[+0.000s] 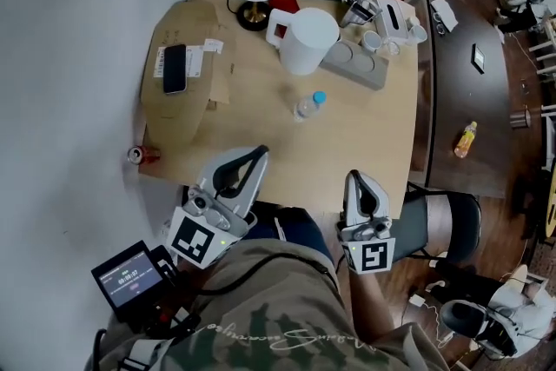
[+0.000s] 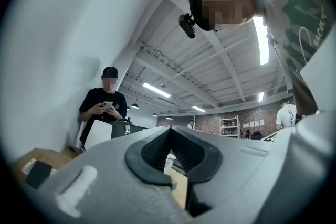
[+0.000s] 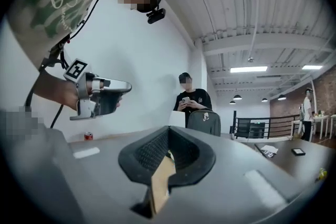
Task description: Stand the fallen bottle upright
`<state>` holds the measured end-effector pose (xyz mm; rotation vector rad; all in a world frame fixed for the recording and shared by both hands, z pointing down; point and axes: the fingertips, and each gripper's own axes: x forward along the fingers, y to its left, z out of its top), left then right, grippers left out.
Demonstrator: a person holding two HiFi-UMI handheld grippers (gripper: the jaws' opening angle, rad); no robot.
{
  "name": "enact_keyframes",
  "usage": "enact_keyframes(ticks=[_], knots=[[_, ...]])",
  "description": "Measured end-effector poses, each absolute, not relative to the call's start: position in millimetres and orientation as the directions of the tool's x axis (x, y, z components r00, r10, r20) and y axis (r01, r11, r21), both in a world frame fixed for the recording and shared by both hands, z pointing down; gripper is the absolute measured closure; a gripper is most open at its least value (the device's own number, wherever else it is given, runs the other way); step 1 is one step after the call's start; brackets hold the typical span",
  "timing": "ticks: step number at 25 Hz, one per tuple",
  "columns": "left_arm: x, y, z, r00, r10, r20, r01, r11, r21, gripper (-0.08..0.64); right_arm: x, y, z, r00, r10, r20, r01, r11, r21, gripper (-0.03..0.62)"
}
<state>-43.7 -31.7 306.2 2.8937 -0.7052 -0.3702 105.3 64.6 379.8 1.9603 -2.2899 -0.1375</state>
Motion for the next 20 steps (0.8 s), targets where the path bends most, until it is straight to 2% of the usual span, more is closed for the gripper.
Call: enact_keyframes(ticks=[3,9,13,20], knots=[[-44,4,297,0.858,-0.450,-0.247,-0.422,-0.893,0.159,0.558,87,91,381,-0.196,-0.980,0.033,-0.964,0.199,0.175,0.589],[-47,90,293,0.832,-0.509,-0.219,-0.503,-0.860,0.084,0.558,106,178,391,-0.265,-0.964,0.035,-0.951,0.267,0.155,0.589],[-54,149,293,0.809,-0.559,-0.179,-0.554,-0.828,0.085,0.557,114,236,399,-0.291,-0.955,0.046,-0.954,0.294,0.066,0.589],[-74,203,290,0.814,-0.555,-0.168,-0.554,-0.830,0.057,0.558,107,274,392,-0.267,-0.964,0.003,-0.963,0.267,-0.030,0.588]])
